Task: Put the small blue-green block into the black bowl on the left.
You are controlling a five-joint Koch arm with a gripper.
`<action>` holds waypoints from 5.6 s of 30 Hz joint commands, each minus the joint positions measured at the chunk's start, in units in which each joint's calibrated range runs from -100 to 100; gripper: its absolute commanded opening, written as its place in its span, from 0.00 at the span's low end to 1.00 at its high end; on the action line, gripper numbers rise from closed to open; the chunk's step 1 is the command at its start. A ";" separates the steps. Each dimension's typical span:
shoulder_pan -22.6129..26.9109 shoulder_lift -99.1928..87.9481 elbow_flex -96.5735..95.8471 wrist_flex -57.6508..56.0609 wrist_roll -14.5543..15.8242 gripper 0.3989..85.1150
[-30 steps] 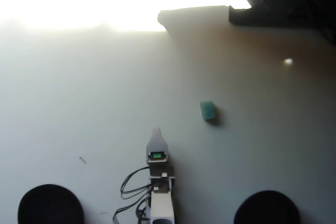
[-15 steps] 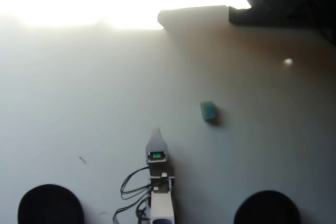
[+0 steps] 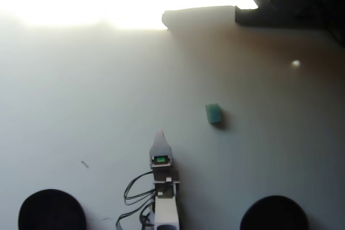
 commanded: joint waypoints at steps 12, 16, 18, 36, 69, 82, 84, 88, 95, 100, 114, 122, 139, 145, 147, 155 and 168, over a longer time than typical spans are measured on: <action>-0.15 -1.87 -0.09 -1.01 -5.08 0.56; -0.63 -6.47 -0.09 -1.50 -8.64 0.56; -1.42 -10.01 0.00 -2.47 -11.67 0.56; -7.81 -12.79 10.82 -0.04 -39.85 0.56; -16.85 38.20 35.22 22.90 -65.59 0.56; -19.00 51.48 42.33 17.71 -62.08 0.48; -19.19 53.62 43.16 17.79 -61.98 0.48; -19.29 55.77 43.35 17.55 -61.98 0.40; -18.95 56.73 42.06 17.47 -60.71 0.14; -17.48 55.23 41.50 17.47 -59.15 0.05; -6.15 30.59 40.58 4.98 -50.89 0.05; -0.24 15.06 44.09 -5.39 -47.23 0.04; 18.22 2.42 52.87 -11.72 -45.37 0.03; 23.05 3.17 55.64 -12.85 -45.71 0.04; 24.86 3.28 56.47 -13.42 -45.71 0.04; 33.02 2.74 59.89 -16.26 -45.76 0.03; 45.47 -2.08 59.71 -22.25 -45.71 0.03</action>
